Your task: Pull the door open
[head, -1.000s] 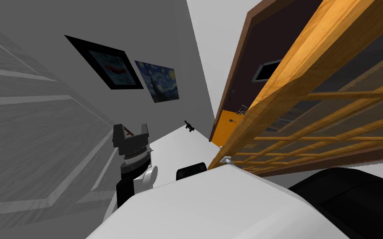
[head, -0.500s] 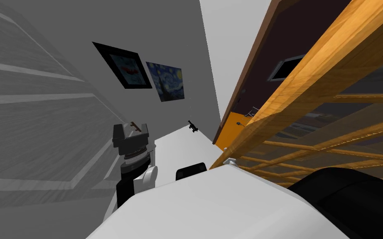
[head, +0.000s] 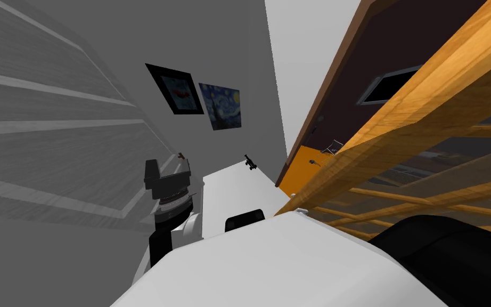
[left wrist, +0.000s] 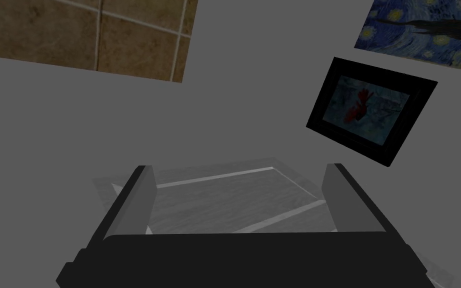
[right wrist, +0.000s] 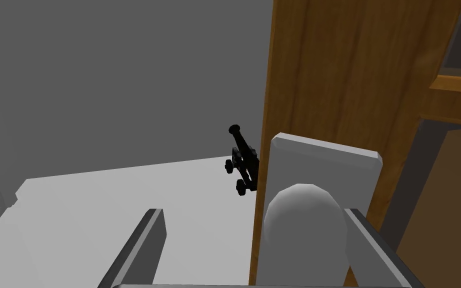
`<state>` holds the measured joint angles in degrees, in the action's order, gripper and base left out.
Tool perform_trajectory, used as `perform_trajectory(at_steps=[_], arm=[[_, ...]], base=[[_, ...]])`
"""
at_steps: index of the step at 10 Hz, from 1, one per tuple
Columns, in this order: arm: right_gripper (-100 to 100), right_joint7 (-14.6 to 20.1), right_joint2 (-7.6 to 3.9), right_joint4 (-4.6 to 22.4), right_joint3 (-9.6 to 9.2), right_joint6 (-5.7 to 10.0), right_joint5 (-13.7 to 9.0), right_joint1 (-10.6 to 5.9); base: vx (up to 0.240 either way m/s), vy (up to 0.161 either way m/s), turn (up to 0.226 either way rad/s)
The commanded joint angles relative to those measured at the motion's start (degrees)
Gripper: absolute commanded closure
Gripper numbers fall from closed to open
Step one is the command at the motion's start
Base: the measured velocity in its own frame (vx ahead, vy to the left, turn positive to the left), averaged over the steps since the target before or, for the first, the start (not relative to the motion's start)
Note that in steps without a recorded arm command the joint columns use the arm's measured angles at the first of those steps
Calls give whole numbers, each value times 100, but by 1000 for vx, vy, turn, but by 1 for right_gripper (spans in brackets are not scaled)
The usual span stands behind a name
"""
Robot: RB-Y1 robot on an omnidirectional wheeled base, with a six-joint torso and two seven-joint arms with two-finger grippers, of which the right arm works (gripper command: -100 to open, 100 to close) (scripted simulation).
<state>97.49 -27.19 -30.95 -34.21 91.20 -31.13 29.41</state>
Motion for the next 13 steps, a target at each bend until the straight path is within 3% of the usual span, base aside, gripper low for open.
perform_trajectory(at_steps=[1,5,7,9,13], arm=[[100,-22,171,-39,-53,-24,-32,138],[100,-37,279,42,-34,121,-87,213],[100,-57,375,113,-18,284,-133,273],[100,-57,375,113,-18,284,-133,273],[100,-85,482,191,0,523,-179,334]], base=[[-64,17,194],[-89,19,68],[-140,23,67],[-112,-12,-8],[-202,-16,7]])
